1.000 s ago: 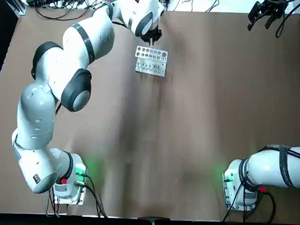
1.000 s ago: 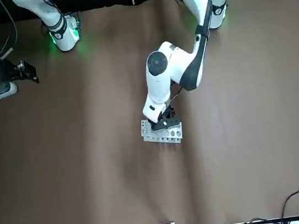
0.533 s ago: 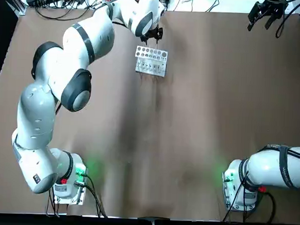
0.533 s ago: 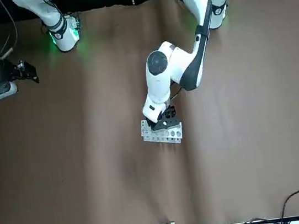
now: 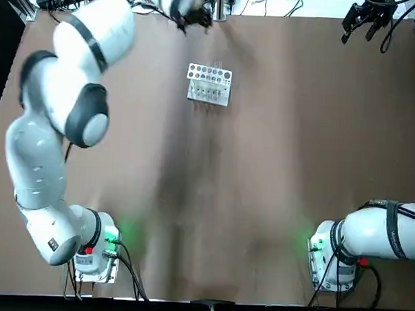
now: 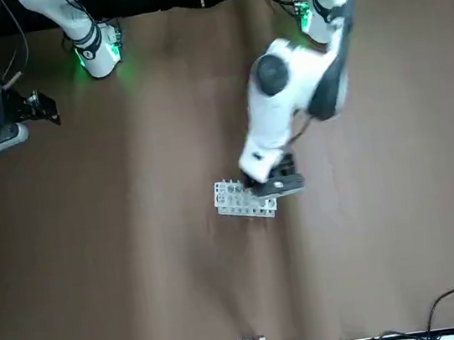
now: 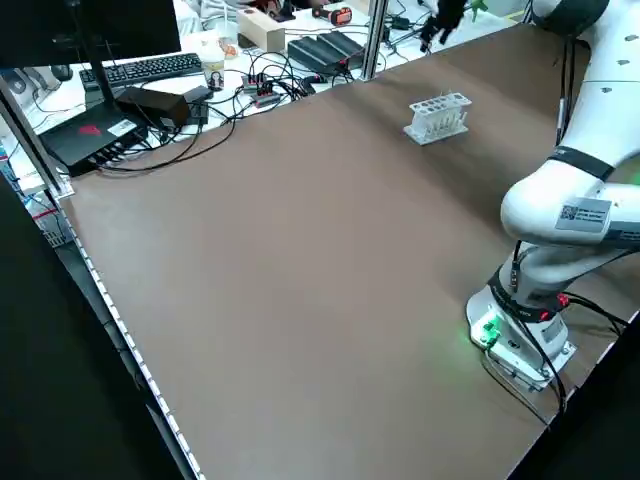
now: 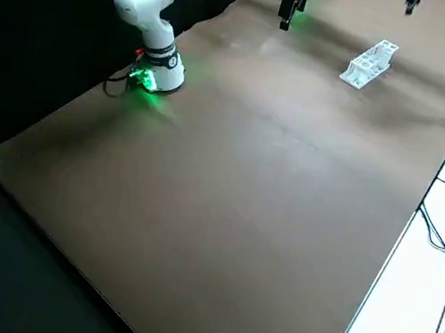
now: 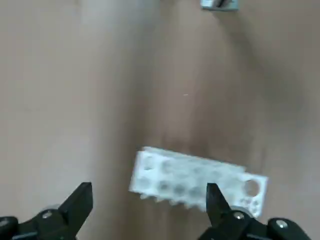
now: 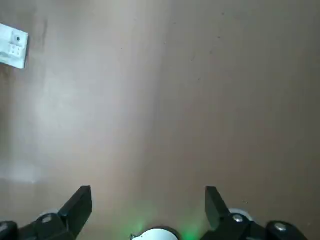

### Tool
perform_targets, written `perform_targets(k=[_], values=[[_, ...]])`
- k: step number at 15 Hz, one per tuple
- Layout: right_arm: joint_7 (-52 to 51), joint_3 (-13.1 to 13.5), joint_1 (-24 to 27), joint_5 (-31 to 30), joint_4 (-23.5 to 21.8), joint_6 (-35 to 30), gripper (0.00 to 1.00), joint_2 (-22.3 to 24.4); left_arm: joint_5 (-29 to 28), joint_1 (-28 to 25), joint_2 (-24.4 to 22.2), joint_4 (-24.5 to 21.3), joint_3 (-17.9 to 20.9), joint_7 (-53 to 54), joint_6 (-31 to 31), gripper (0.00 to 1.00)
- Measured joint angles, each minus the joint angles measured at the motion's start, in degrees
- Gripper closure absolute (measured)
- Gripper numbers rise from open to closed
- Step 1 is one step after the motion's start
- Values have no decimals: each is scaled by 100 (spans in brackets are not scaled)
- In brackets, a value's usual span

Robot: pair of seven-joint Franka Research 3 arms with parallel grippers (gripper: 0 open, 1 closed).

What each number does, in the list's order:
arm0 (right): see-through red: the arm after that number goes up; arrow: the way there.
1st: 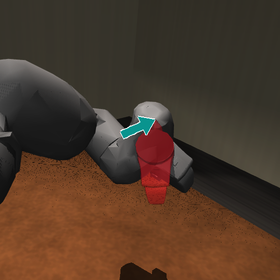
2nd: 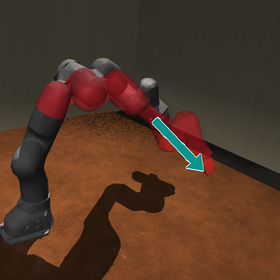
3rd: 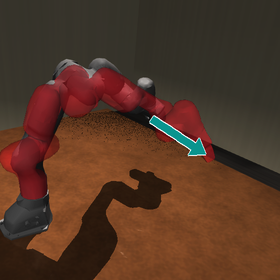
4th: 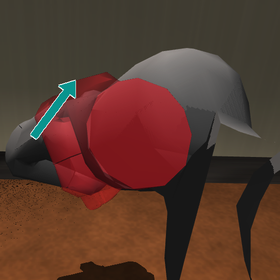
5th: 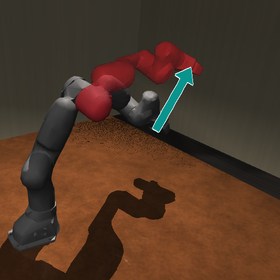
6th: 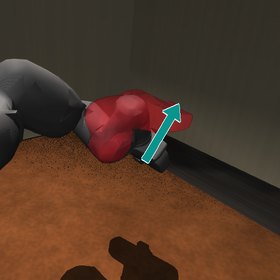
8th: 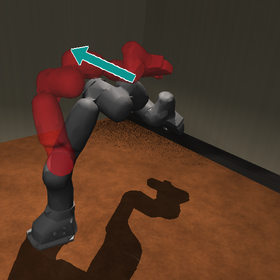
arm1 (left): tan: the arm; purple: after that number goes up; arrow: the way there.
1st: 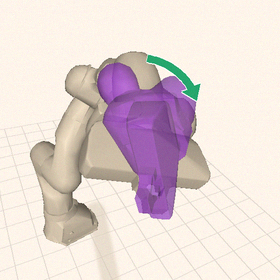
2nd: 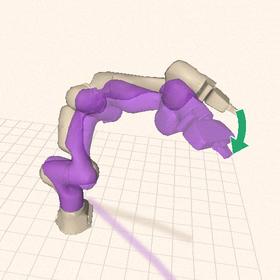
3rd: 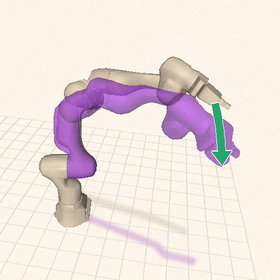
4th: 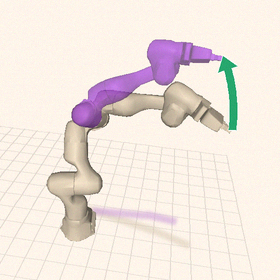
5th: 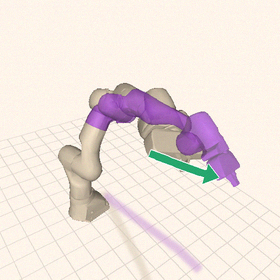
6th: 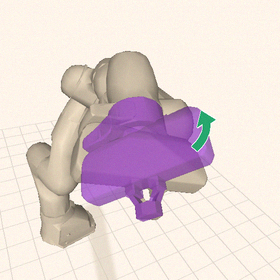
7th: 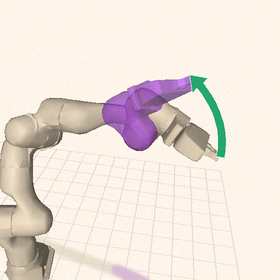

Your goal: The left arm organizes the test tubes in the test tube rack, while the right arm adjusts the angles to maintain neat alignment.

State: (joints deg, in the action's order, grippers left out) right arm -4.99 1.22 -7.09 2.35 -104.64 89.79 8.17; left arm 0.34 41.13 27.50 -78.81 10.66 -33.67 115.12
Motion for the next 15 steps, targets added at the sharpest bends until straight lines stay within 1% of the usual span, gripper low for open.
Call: perform_targets(k=[4, 7, 10, 12, 13, 15], values=[[14, -36, -390, 0, -15, -13, 0, -37, 71, -949, -973, -45, -12, 1946, -1476, 0], [14, -39, -443, 0, -18, -12, 0, -64, 281, -1604, -1481, -105, -19, 3117, -2201, 0], [4, -38, -548, 18, -22, 10, 0, -84, 382, -2203, -1784, -138, -25, 3749, -2541, 0], [10, -46, -909, 68, -14, 183, 0, -215, 417, -2476, -1902, -161, -23, 3983, -2686, 0], [69, -53, -1137, 147, 13, 288, 0, -333, 421, -2533, -1939, -170, -23, 4024, -2770, 0], [500, -72, -1552, 343, 159, 527, 0, -662, 421, -2543, -1965, -181, -25, 4025, -2805, 0]])
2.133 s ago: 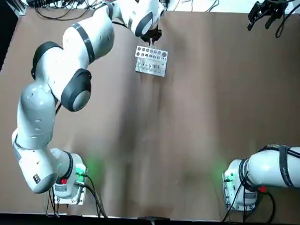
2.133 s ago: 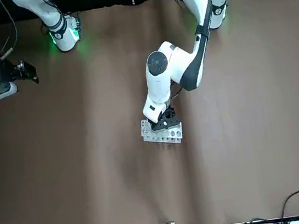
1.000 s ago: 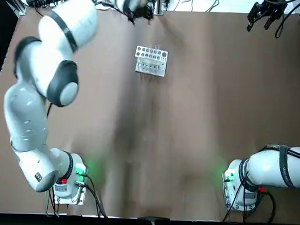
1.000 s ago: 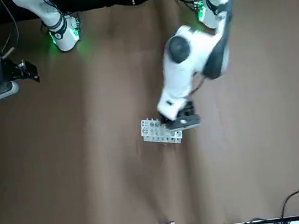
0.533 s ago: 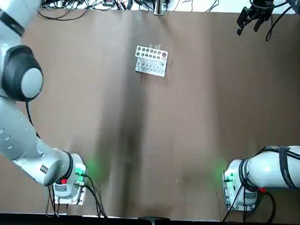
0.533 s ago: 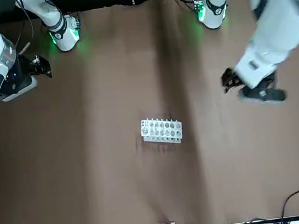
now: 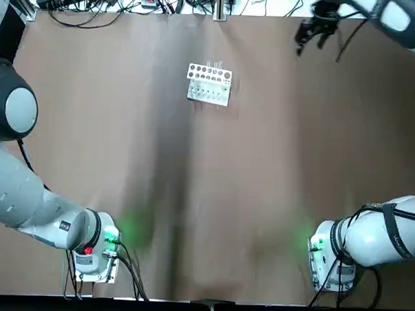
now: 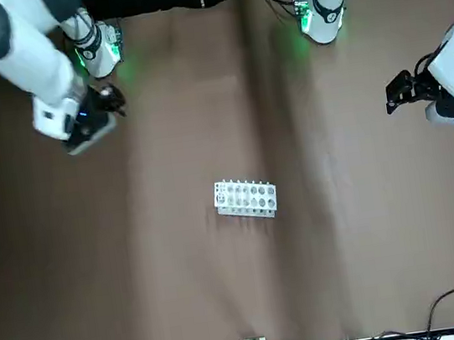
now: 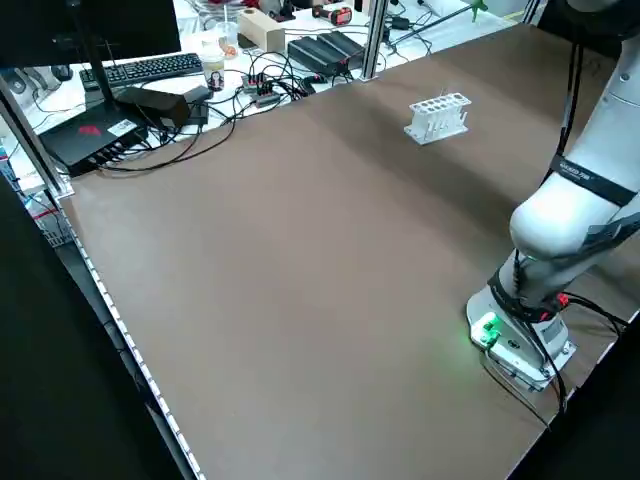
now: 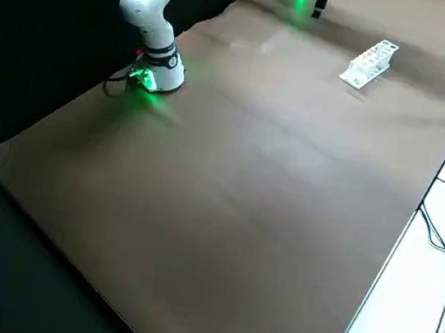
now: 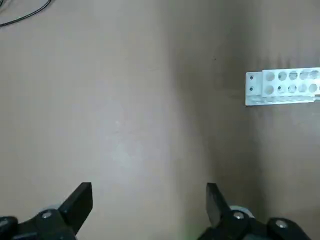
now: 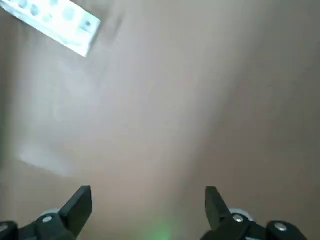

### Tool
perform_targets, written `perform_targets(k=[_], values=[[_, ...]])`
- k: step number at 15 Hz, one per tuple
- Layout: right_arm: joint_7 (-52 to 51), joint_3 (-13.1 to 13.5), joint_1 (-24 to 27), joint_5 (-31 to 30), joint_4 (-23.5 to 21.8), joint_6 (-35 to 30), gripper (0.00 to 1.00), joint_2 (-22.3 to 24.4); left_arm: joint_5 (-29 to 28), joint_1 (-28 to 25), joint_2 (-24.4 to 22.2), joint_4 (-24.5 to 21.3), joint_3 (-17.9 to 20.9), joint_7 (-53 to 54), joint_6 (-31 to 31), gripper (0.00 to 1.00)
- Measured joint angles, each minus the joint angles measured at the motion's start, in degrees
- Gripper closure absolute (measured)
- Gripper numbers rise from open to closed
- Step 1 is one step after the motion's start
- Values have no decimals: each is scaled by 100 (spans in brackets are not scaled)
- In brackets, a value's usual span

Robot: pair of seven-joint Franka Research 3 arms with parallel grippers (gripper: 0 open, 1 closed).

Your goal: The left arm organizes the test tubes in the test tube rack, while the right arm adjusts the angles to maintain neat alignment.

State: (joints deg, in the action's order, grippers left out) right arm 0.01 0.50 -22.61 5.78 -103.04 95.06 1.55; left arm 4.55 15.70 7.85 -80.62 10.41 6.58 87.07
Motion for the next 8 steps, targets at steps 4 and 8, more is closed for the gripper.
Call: perform_targets(k=[4, 8], values=[[1370, -9, -725, 76, 512, 581, 18, -876, 0, 4, 1, -46, -2, -31, -6, 0], [3278, -10, -1258, 79, 1276, 1434, 67, -2044, 0, 4, -164, -43, -6, -64, -186, 0]])
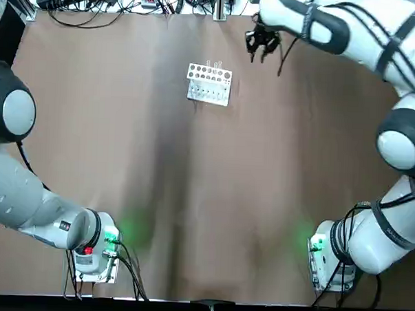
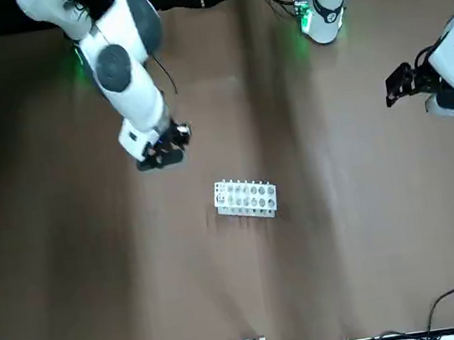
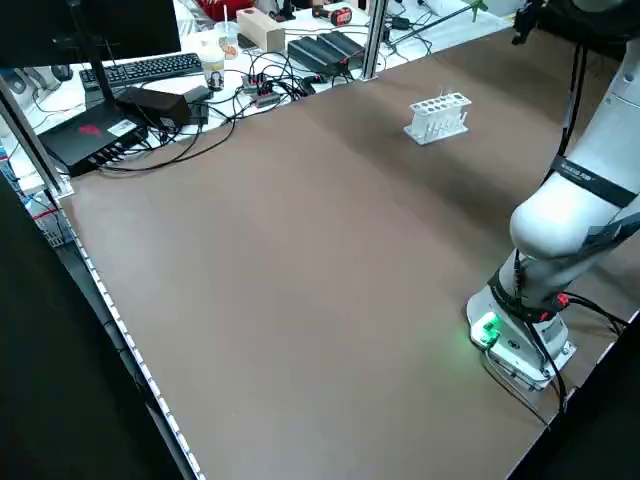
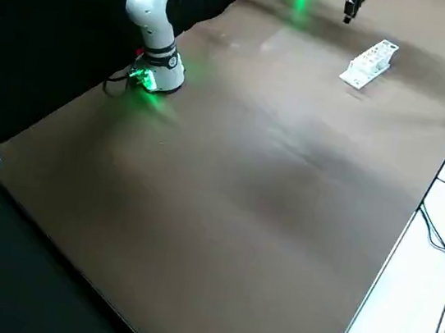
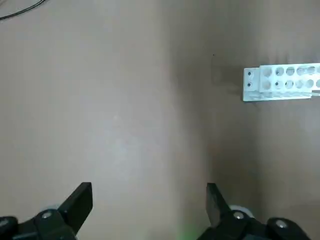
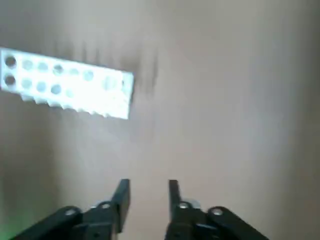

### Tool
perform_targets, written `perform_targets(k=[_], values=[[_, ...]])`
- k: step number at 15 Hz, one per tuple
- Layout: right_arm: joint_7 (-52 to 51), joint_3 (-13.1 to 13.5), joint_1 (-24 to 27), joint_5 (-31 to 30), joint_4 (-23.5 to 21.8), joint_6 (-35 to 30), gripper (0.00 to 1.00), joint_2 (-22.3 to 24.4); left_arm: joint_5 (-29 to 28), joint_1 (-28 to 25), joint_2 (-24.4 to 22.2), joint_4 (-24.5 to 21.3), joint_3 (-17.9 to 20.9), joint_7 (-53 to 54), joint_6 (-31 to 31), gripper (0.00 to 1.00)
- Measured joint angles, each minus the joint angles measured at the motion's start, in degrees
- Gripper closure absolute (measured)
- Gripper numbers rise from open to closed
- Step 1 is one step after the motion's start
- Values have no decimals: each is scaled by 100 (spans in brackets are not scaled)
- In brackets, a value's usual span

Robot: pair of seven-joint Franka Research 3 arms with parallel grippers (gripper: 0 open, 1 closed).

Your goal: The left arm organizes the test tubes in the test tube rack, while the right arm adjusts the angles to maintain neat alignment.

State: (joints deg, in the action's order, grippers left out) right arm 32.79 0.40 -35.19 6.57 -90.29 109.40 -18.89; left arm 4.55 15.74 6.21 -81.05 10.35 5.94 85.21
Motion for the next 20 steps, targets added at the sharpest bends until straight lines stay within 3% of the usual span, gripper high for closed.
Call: perform_targets(k=[3, 4, 7, 11, 15, 20], values=[[859, 0, -235, 5, 400, 702, 96, -754, 0, -31, -114, 0, 14, -12, -207, 0], [1045, -1, -310, 6, 504, 937, 99, -989, 0, -72, -133, 0, 5, -12, -228, 0], [1577, 0, -506, 7, 700, 1453, 99, -1477, 0, -282, -165, -1, -97, -12, -250, 0], [1833, 1, -590, 8, 747, 2102, 99, -1799, -85, -857, -270, 3, -768, -39, -261, 0], [1856, 5, -591, 9, 868, 2244, 99, -1986, -324, -843, -557, 1, -870, -324, -487, 0], [1940, 5, -641, 9, 1064, 2501, 99, -2218, -401, -987, -565, -30, -869, -109, -503, 0]])
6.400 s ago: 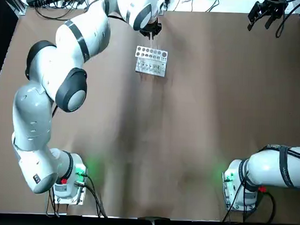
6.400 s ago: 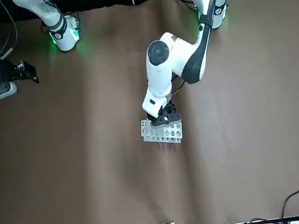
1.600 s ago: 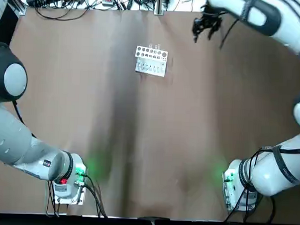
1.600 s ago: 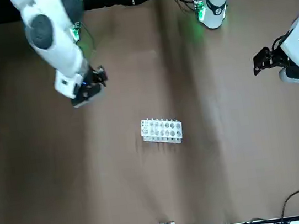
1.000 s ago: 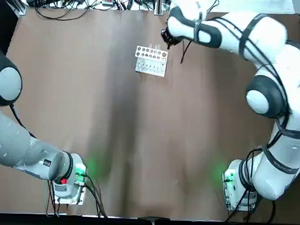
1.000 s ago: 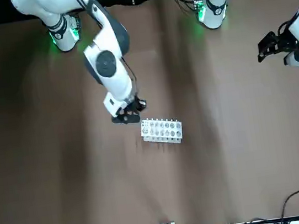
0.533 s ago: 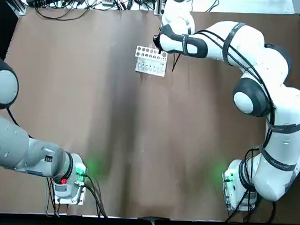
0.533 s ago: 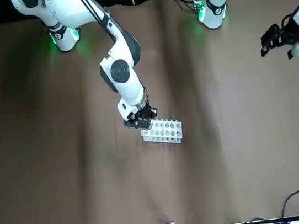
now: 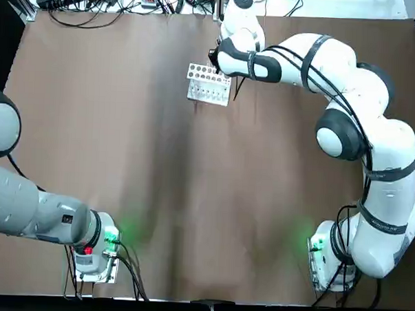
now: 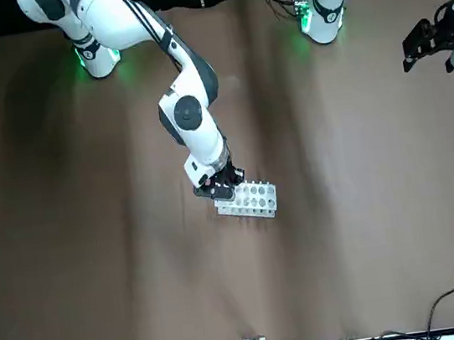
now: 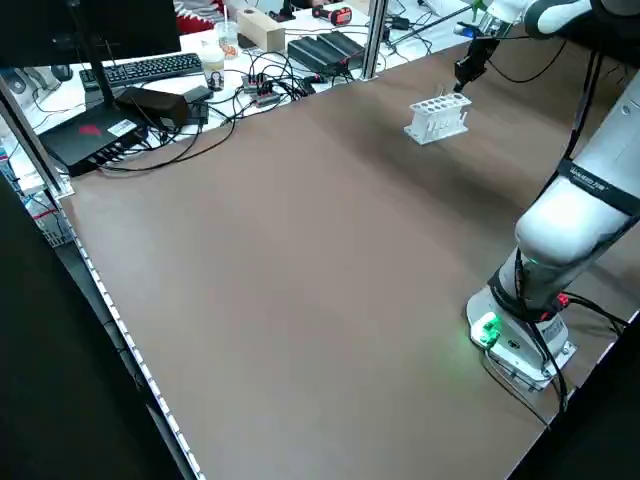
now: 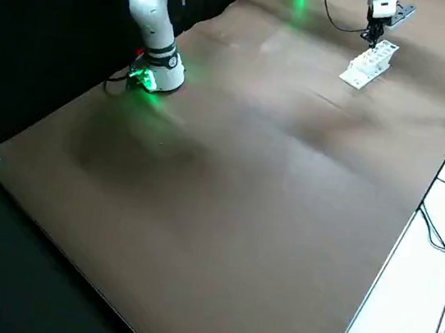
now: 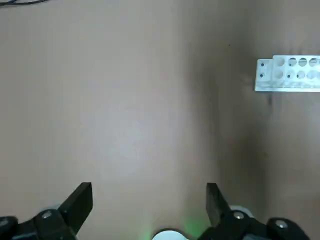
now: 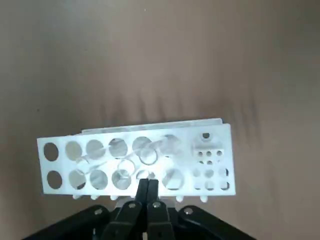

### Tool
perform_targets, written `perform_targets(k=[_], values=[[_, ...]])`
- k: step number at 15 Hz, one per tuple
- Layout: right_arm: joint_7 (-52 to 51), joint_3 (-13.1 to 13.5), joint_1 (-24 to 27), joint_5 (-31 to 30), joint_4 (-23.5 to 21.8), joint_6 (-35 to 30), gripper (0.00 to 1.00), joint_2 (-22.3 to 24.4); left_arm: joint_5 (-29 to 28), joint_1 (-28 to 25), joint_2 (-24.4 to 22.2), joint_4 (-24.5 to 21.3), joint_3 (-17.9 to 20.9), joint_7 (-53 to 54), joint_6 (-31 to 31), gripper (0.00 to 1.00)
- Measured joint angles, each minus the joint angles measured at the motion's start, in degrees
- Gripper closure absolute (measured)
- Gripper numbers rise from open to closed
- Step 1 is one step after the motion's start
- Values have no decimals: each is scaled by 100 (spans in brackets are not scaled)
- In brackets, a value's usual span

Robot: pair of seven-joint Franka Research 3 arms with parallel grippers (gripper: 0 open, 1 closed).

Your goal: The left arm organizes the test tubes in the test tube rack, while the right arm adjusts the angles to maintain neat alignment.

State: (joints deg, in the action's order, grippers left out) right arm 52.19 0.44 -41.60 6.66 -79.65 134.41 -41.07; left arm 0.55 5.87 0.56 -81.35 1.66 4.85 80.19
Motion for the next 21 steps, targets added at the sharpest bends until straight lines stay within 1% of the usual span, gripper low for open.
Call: perform_targets(k=[3, 13, 21], values=[[0, 4, 0, 0, 26, 70, 99, -51, 0, -153, 2, -3, 3, 255, 0, 0], [1, 44, 0, 0, 63, 326, 99, -97, 0, -148, 35, -25, -38, 250, 0, 0], [1, 44, -4, 0, 67, 360, 99, -114, -6, -141, 35, -25, -35, 251, 0, 0]])
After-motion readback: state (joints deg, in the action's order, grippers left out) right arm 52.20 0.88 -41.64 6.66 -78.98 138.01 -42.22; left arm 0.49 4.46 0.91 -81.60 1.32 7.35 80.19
